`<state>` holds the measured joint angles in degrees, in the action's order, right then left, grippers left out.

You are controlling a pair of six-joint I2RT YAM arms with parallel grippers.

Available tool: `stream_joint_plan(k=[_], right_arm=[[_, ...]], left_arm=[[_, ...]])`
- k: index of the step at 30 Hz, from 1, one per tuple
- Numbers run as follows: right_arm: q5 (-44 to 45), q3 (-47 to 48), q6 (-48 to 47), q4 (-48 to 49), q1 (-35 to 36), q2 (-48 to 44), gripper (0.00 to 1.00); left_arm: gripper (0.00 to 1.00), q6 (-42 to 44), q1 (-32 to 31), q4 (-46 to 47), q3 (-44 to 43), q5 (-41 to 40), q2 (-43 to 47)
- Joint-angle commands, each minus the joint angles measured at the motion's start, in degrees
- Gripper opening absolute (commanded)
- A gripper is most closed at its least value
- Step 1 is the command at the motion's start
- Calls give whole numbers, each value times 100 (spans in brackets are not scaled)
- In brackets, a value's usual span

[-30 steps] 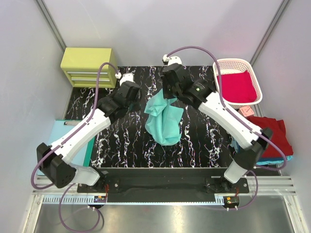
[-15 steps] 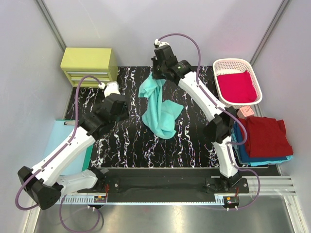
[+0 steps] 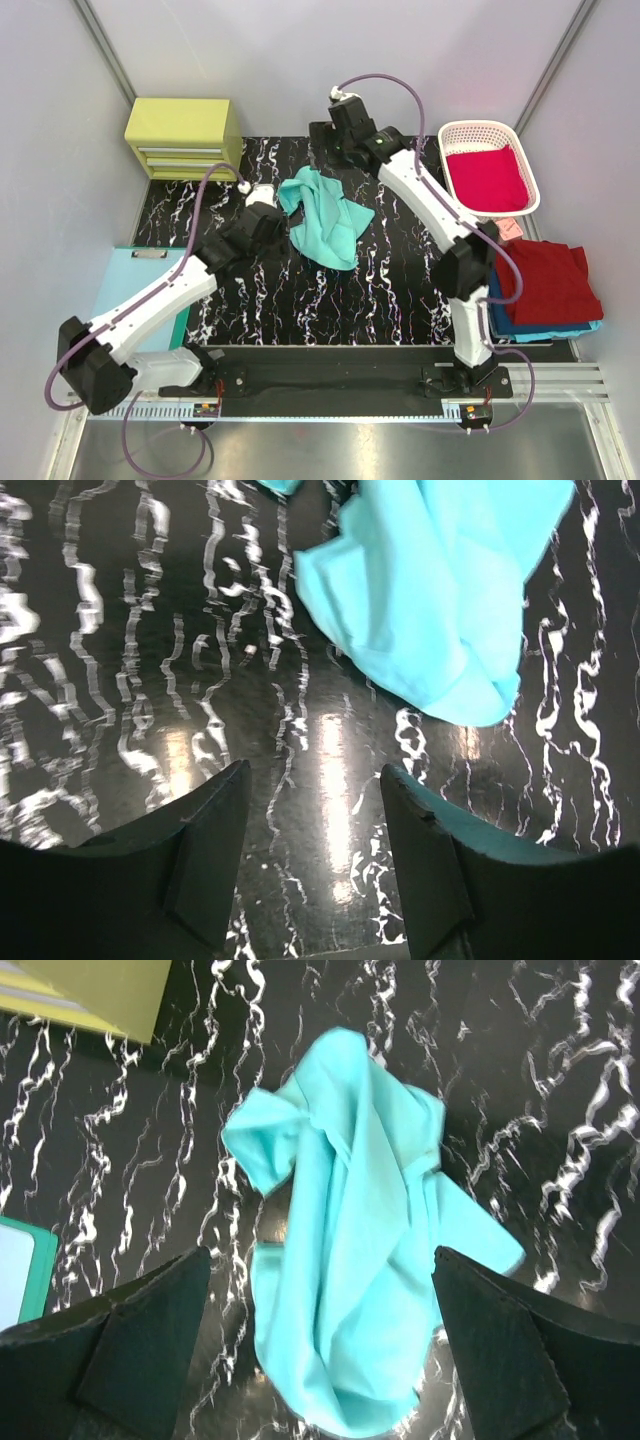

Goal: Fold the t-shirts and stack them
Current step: Flatten out the tshirt

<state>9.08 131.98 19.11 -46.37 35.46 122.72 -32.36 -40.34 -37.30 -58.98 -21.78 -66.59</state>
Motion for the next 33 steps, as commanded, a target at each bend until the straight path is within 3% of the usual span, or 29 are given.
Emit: stream_joint_plan(k=[1, 3, 12, 18, 33], right_arm=[[155, -1248, 31, 355, 92, -1573, 99], [59, -1961, 136, 514, 110, -2125, 99], [313, -3538, 286, 533, 321, -3455, 98], [471, -3829, 251, 454, 330, -3746, 97], [507, -4075, 22, 436, 330, -3852, 97]], left_arm=[[57, 177, -36, 837, 194, 587, -407], [56, 274, -44, 1118, 185, 780, -704], [50, 371, -124, 2049, -8, 1448, -2129], [50, 388, -106, 2280, -307, 1370, -2815], [50, 379, 201, 2174, -773, 868, -3053]])
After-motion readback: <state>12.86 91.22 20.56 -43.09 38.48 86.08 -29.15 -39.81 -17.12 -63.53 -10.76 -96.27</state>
